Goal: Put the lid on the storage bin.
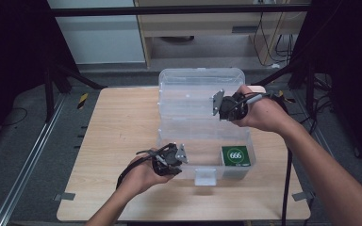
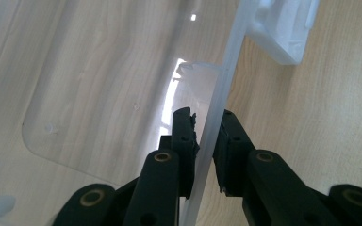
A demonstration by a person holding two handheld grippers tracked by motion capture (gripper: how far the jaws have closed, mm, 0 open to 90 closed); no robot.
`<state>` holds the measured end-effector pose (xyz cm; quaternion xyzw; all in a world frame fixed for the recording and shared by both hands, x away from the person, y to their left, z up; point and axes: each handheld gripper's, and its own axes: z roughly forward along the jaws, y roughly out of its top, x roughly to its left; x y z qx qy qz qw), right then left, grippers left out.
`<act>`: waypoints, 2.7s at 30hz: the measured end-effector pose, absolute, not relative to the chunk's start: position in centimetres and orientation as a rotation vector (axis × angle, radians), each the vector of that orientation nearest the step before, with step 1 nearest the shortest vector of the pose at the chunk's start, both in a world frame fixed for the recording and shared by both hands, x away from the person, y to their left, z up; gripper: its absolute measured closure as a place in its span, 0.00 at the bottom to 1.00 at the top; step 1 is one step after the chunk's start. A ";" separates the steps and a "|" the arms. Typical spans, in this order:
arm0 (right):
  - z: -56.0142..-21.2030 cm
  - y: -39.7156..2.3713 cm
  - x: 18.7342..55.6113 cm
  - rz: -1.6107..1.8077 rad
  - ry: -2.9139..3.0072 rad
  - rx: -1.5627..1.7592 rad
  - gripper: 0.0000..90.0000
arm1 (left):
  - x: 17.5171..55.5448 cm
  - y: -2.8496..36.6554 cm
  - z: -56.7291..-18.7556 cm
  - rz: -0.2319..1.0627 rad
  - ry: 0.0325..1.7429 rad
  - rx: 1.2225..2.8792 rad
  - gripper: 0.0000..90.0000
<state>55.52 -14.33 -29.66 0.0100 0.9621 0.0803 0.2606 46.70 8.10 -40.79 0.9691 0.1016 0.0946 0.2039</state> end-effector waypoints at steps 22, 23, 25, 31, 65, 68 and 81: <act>-30.2 -14.5 52.0 0.263 2.520 -0.040 0.93 | 46.1 7.9 -41.1 0.267 0.355 2.693 0.87; -30.2 -14.5 51.8 0.259 2.517 -0.042 0.93 | 46.1 7.9 -41.1 0.265 0.356 2.692 0.87; -30.2 -14.4 51.5 0.257 2.513 -0.046 0.93 | 46.1 7.9 -41.1 0.262 0.364 2.689 0.87; -30.5 -14.6 50.5 0.264 2.507 -0.052 0.92 | 46.5 7.8 -41.0 0.300 0.279 2.704 0.86; -31.2 -15.0 49.5 0.302 2.508 -0.038 0.91 | 46.6 7.7 -41.4 0.343 0.315 2.665 0.85; -31.4 -15.1 49.1 0.306 2.515 -0.044 0.91 | 46.5 7.7 -41.4 0.346 0.311 2.669 0.85; -31.9 -15.5 48.3 0.318 2.544 -0.047 0.91 | 46.4 7.6 -41.5 0.363 0.316 2.664 0.84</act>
